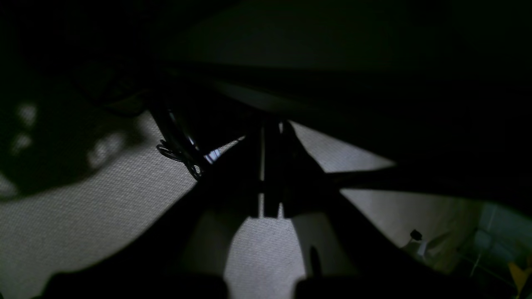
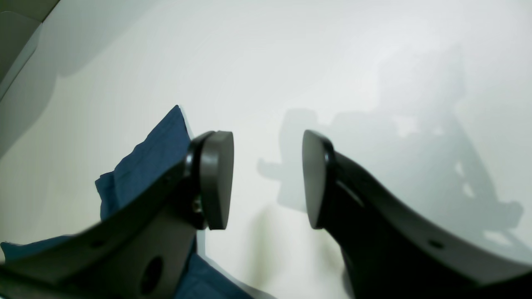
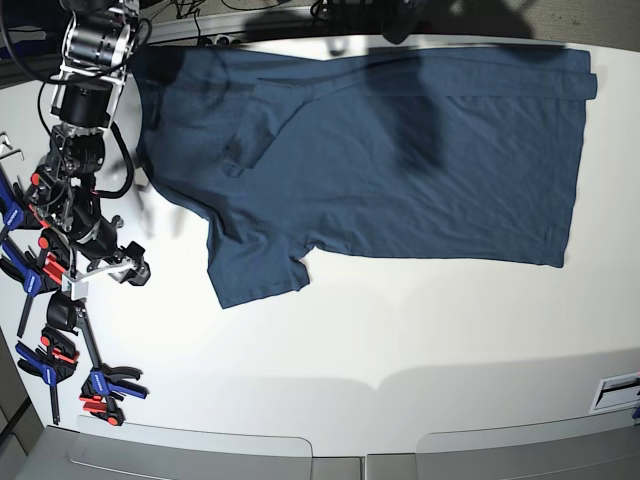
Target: Fold the T-shirt properly
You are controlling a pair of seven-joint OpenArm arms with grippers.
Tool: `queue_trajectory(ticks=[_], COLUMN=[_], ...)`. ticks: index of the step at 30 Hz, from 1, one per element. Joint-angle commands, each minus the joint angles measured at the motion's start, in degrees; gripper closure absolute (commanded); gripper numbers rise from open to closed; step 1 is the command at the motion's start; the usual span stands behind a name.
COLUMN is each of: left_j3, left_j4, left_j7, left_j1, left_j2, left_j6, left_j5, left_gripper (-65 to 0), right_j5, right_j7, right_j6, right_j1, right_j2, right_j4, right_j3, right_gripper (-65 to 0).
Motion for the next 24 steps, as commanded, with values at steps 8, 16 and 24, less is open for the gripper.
queue_trajectory(ticks=[8, 16, 24], left_j3=[0.63, 0.66, 0.63], left_j4=[0.11, 0.11, 0.11], left_j7=[-3.04, -10.27, -25.77], left_j1=[1.14, 2.78, 5.2], left_j2=[1.46, 1.18, 0.33], left_j6=[-6.05, -6.05, -6.01], left_j5=[1.03, 1.09, 7.39], left_gripper=[0.0, 0.0, 0.0], right_j5=[1.01, 1.01, 1.01], right_j7=[1.11, 1.11, 1.11], right_j6=[0.46, 0.46, 0.48], right_j1=[1.57, 1.57, 1.57], right_j2=[1.09, 1.11, 1.11], right_j4=[0.98, 0.98, 0.98], right_j3=[0.35, 0.35, 0.35], right_gripper=[-25.1, -25.1, -25.1])
